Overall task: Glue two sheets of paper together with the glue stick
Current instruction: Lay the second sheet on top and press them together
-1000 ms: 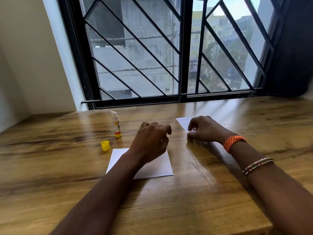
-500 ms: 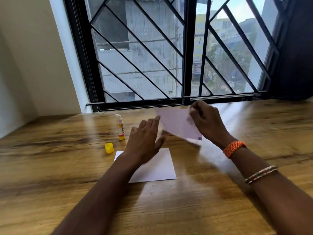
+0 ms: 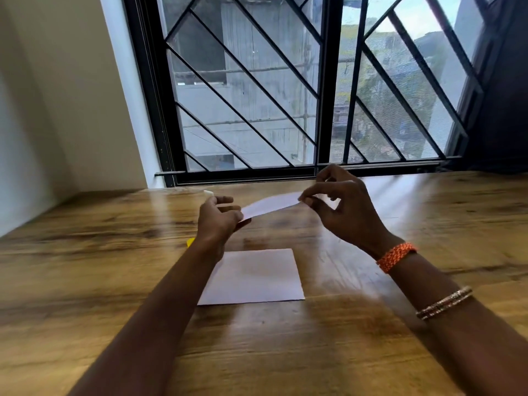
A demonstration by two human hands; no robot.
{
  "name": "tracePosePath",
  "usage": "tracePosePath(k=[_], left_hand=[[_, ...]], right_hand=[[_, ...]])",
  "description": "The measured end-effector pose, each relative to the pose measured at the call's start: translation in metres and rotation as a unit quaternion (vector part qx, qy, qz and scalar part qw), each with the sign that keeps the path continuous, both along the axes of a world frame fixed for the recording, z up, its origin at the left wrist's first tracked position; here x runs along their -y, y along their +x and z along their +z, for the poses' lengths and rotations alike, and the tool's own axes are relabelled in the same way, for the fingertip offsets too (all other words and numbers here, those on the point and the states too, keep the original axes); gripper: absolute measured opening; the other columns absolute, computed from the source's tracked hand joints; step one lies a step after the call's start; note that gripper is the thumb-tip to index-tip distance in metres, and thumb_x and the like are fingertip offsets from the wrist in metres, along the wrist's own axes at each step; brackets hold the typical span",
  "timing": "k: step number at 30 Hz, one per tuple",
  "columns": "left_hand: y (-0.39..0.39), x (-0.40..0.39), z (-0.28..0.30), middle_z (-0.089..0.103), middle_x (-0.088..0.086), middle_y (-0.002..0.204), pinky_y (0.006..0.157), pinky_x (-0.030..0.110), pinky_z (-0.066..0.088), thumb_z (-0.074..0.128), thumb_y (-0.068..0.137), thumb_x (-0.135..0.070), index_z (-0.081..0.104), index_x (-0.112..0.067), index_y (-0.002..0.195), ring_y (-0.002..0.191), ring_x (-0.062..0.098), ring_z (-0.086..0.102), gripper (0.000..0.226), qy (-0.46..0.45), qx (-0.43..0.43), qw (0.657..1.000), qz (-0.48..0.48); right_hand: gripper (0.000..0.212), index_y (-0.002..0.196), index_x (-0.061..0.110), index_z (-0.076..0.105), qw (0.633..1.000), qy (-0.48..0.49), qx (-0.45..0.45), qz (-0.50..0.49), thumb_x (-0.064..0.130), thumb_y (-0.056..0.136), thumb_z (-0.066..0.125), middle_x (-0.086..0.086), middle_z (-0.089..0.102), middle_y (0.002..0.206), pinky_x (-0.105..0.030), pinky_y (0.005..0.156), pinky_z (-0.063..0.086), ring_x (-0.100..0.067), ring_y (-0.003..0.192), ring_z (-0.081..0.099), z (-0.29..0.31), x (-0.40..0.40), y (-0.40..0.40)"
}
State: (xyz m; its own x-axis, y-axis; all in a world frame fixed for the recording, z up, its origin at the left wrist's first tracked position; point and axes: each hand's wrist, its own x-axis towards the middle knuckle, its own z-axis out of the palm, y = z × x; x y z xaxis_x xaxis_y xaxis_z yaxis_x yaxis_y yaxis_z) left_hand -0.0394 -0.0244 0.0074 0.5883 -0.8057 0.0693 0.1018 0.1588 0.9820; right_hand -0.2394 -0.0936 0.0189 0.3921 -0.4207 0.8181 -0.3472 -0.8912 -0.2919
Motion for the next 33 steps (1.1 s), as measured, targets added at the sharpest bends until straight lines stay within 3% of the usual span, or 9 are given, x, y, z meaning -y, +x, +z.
tracePosePath(k=[3, 6, 9, 12, 15, 20, 24, 28, 33], left_hand=[[0.001, -0.003, 0.001, 0.056, 0.003, 0.085, 0.07, 0.027, 0.055, 0.054, 0.082, 0.015, 0.054, -0.004, 0.106, 0.088, 0.023, 0.057, 0.031, -0.02, 0.039, 0.999, 0.029], [-0.001, -0.007, 0.001, 0.058, -0.001, 0.084, 0.077, 0.033, 0.054, 0.056, 0.081, 0.014, 0.057, -0.008, 0.1, 0.089, 0.022, 0.058, 0.029, -0.036, 0.083, 0.995, 0.052], [-0.006, -0.013, -0.001, 0.062, 0.002, 0.094, 0.088, 0.039, 0.054, 0.058, 0.08, 0.011, 0.059, -0.014, 0.097, 0.093, 0.02, 0.059, 0.03, -0.048, 0.157, 0.984, 0.072], [-0.009, -0.027, -0.003, 0.063, 0.006, 0.108, 0.086, 0.035, 0.053, 0.058, 0.081, 0.009, 0.062, -0.016, 0.095, 0.095, 0.019, 0.058, 0.029, -0.043, 0.226, 0.971, 0.072], [-0.006, -0.045, -0.006, 0.061, 0.007, 0.11, 0.083, 0.037, 0.053, 0.056, 0.081, 0.011, 0.068, -0.019, 0.087, 0.1, 0.023, 0.059, 0.032, 0.004, 0.216, 0.976, 0.033], [0.0, -0.084, -0.015, 0.062, 0.01, 0.109, 0.073, 0.026, 0.055, 0.052, 0.083, 0.016, 0.068, -0.014, 0.079, 0.087, 0.019, 0.06, 0.034, 0.05, 0.176, 0.982, -0.044], [0.007, -0.101, -0.013, 0.059, 0.007, 0.112, 0.062, 0.018, 0.049, 0.056, 0.083, 0.009, 0.068, -0.011, 0.096, 0.088, 0.016, 0.058, 0.027, 0.09, 0.253, 0.963, -0.039], [0.025, -0.104, -0.006, 0.061, 0.005, 0.091, 0.069, 0.032, 0.056, 0.05, 0.085, 0.007, 0.066, -0.01, 0.1, 0.081, 0.019, 0.06, 0.028, 0.133, 0.287, 0.948, 0.024], [0.035, -0.107, 0.002, 0.06, 0.014, 0.08, 0.051, 0.02, 0.056, 0.042, 0.087, 0.015, 0.058, -0.003, 0.106, 0.07, 0.02, 0.06, 0.031, 0.176, 0.171, 0.969, 0.003]], right_hand=[[0.006, 0.077, 0.015, 0.074, 0.997, 0.063, -0.003, -0.035, 0.017, 0.08, 0.069, 0.005, 0.052, 0.083, -0.01, 0.058, 0.033, -0.001, 0.073, 0.048, -0.005, -0.003, 0.002], [0.018, 0.092, 0.015, 0.068, 0.969, 0.223, 0.083, -0.066, 0.032, 0.086, 0.064, -0.003, 0.061, 0.098, -0.024, 0.065, 0.048, -0.015, 0.082, 0.059, -0.009, -0.002, 0.004], [0.028, 0.111, 0.013, 0.058, 0.869, 0.461, 0.175, 0.039, 0.025, 0.087, 0.066, -0.016, 0.063, 0.109, -0.032, 0.069, 0.058, -0.023, 0.083, 0.066, -0.006, -0.008, 0.003], [0.045, 0.125, 0.01, 0.048, 0.797, 0.539, 0.242, 0.125, -0.004, 0.084, 0.062, -0.018, 0.06, 0.1, -0.029, 0.063, 0.06, -0.024, 0.08, 0.063, -0.004, -0.019, 0.003], [0.051, 0.12, 0.019, 0.053, 0.82, 0.525, 0.199, 0.109, -0.016, 0.083, 0.055, -0.017, 0.052, 0.094, -0.029, 0.063, 0.06, -0.026, 0.084, 0.06, -0.007, -0.031, 0.0], [0.022, 0.089, 0.007, 0.069, 0.804, 0.578, 0.079, 0.113, -0.01, 0.086, 0.054, -0.016, 0.059, 0.087, -0.024, 0.056, 0.058, -0.02, 0.067, 0.059, -0.016, -0.06, -0.001], [0.015, 0.087, 0.002, 0.069, 0.799, 0.589, 0.074, 0.092, -0.008, 0.086, 0.058, -0.015, 0.067, 0.093, -0.025, 0.06, 0.06, -0.018, 0.07, 0.066, -0.016, -0.065, 0.004], [0.013, 0.088, 0.001, 0.069, 0.817, 0.572, 0.047, 0.063, -0.008, 0.085, 0.06, -0.013, 0.067, 0.092, -0.023, 0.062, 0.059, -0.017, 0.072, 0.065, -0.014, -0.068, 0.006], [0.014, 0.095, -0.001, 0.067, 0.823, 0.564, 0.04, 0.054, -0.006, 0.085, 0.06, -0.01, 0.066, 0.088, -0.018, 0.059, 0.058, -0.014, 0.072, 0.064, -0.011, -0.072, 0.006]])
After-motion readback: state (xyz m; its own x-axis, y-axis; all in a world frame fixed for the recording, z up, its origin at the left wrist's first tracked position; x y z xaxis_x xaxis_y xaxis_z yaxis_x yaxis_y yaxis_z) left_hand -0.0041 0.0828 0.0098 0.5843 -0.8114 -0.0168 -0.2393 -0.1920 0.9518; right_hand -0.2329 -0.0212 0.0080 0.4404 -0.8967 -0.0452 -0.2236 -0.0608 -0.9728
